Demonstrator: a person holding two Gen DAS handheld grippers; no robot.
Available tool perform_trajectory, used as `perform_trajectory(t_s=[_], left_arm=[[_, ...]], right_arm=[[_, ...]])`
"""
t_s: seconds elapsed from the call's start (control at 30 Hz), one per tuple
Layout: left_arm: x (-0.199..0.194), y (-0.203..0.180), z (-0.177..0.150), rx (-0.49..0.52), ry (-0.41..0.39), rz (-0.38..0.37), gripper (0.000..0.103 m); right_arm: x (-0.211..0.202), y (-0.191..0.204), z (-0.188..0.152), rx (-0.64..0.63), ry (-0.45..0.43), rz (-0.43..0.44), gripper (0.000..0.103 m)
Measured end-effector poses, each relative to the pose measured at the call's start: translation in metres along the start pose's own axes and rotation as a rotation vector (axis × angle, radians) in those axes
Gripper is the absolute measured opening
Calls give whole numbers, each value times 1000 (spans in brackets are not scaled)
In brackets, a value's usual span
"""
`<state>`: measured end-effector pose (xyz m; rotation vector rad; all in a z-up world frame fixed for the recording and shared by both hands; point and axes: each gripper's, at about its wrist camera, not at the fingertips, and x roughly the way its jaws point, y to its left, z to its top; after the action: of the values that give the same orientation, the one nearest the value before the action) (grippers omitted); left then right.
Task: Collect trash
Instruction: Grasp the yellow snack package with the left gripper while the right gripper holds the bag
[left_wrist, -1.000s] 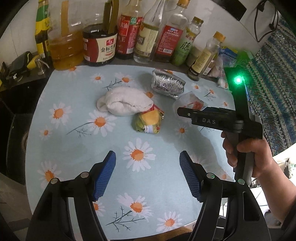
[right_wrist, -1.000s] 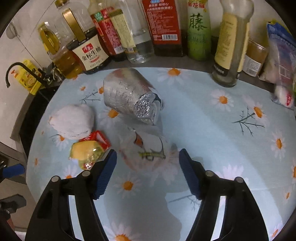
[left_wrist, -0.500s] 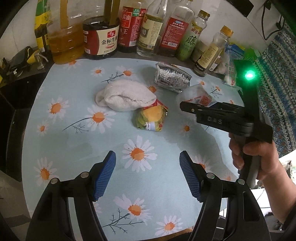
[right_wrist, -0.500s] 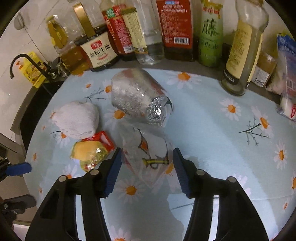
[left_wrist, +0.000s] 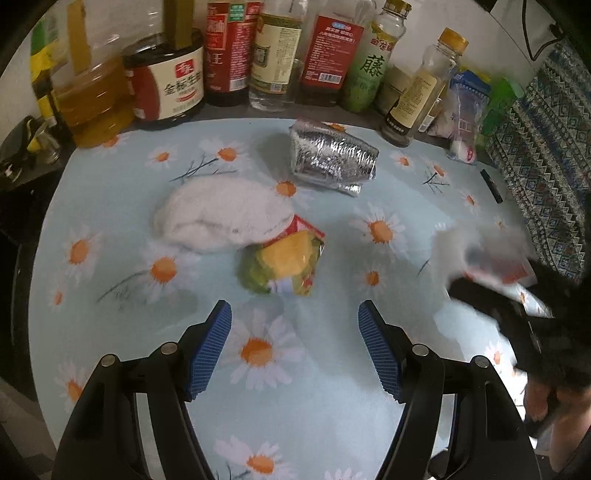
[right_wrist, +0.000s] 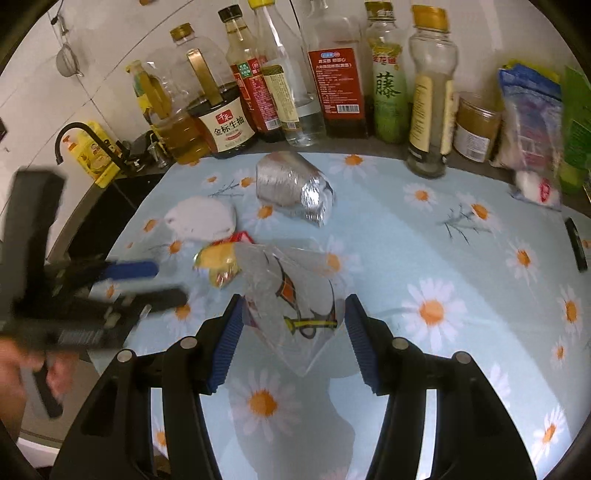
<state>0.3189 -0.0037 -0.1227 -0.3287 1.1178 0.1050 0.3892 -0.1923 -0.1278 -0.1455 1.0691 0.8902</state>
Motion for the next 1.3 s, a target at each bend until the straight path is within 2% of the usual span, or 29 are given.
perform_trajectory(t_s=[0.23, 0.53, 0.73, 0.83, 0.87, 1.07, 1.3], left_arm=[[30, -3, 19, 16, 17, 29, 69], [59, -3, 24, 18, 33, 80, 69], [63, -4, 25, 35, 21, 106, 67], [62, -4, 24, 47, 13, 113, 52], [61, -4, 24, 50, 14, 111, 51], [56, -8, 16, 74, -1, 107, 50], [32, -6, -1, 80, -32, 71, 50]], right_arm=[[-18, -5, -23, 29, -8, 16, 56], [-21, -20, -41, 65, 14, 20, 56], [-25, -28, -48, 80, 15, 19, 56], [-27, -30, -50, 82, 14, 21, 56], [-27, -30, -49, 80, 12, 22, 56], [-29, -26, -50, 70, 8, 23, 56], [-35, -6, -57, 59, 0, 8, 56]])
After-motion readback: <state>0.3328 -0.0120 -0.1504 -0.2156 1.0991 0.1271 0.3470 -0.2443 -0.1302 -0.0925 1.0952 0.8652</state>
